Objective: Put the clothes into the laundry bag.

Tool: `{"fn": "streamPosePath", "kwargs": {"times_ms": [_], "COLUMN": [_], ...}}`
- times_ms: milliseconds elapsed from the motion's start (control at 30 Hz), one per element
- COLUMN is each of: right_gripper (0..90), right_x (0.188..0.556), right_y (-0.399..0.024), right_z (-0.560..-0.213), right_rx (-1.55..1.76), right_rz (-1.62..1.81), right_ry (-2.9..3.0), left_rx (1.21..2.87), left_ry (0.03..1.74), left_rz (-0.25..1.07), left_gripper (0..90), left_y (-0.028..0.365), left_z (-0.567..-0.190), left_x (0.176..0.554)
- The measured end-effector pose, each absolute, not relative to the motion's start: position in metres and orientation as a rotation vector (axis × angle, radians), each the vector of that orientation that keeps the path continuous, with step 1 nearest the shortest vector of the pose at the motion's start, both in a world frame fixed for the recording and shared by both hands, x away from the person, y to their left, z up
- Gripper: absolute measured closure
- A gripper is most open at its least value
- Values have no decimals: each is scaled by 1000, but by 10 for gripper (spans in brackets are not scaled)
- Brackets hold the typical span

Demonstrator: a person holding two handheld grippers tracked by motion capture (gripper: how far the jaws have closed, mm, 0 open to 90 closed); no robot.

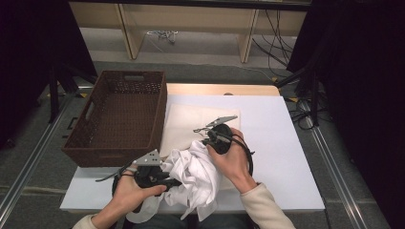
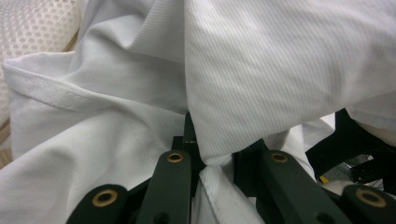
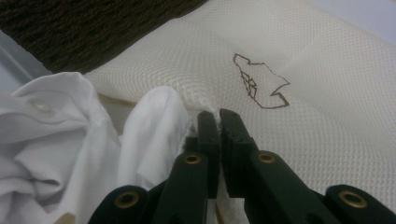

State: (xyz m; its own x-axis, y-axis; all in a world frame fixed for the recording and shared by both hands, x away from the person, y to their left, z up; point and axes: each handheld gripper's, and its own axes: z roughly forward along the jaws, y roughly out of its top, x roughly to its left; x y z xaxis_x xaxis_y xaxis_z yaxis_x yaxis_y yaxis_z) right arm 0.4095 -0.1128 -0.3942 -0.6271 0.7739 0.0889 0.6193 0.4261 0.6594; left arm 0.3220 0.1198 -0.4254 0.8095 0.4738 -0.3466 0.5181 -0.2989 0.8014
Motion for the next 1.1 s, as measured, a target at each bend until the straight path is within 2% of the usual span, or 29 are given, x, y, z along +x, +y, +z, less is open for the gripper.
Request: {"fn": "streamPosePath", "kwargs": {"times_ms": [67,367,500,1100], "right_gripper": [887,887,887,888], "right_x": [412,410,409,408], "right_y": [-114,-113,-112,-111], "right_z": [-396,-394,-394,-394], "right_rx": [1136,1214,1227,1212], "right_rz": [1001,986,985,983], "right_ry": [2446,2447,2454,2458], "left_rx": [1947,1952,1988,2003], "left_ry": [755,777,760,834], "left_rz": [-41,-32,12,8], "left_gripper": [788,787,787,786], "left_y": [118,110,105,93], "left_z": [-423,-422,-428,-438], "left_x": [324,335,345,361]}}
